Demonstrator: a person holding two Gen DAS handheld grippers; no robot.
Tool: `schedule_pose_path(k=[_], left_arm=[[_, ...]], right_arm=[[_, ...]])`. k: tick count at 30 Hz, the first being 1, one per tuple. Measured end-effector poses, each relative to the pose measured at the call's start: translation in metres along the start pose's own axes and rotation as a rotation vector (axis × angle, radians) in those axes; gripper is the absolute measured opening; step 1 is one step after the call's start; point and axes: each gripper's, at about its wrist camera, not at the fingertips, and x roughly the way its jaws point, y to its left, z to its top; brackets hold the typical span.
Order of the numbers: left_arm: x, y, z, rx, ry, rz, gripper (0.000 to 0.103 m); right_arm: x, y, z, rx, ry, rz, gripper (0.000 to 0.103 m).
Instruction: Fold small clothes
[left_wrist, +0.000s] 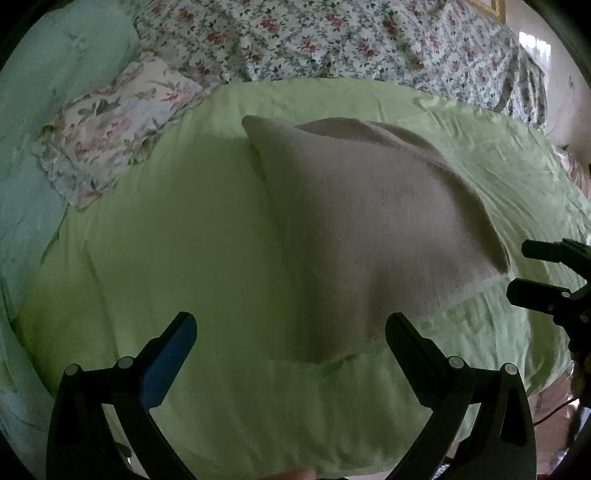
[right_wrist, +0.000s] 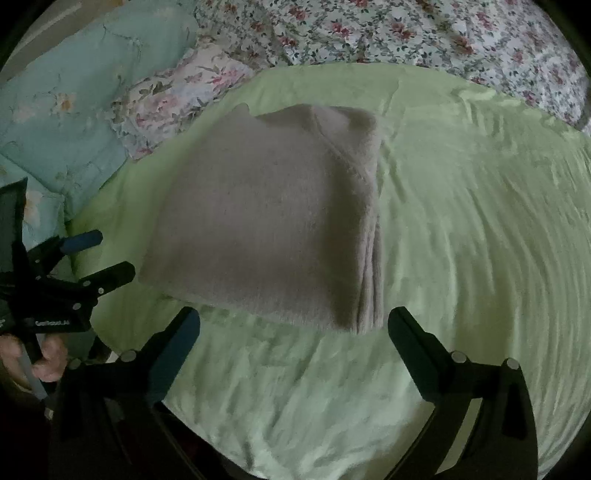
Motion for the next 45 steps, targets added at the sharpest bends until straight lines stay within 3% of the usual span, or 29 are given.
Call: schedule_pose_path(k=[45], left_arm=[[0.009, -0.010, 0.028, 0.030, -0.012, 0.100, 0.102]], right_arm=[[0.017, 0.003, 0.040, -0.027, 0.009, 0.001, 0.102]])
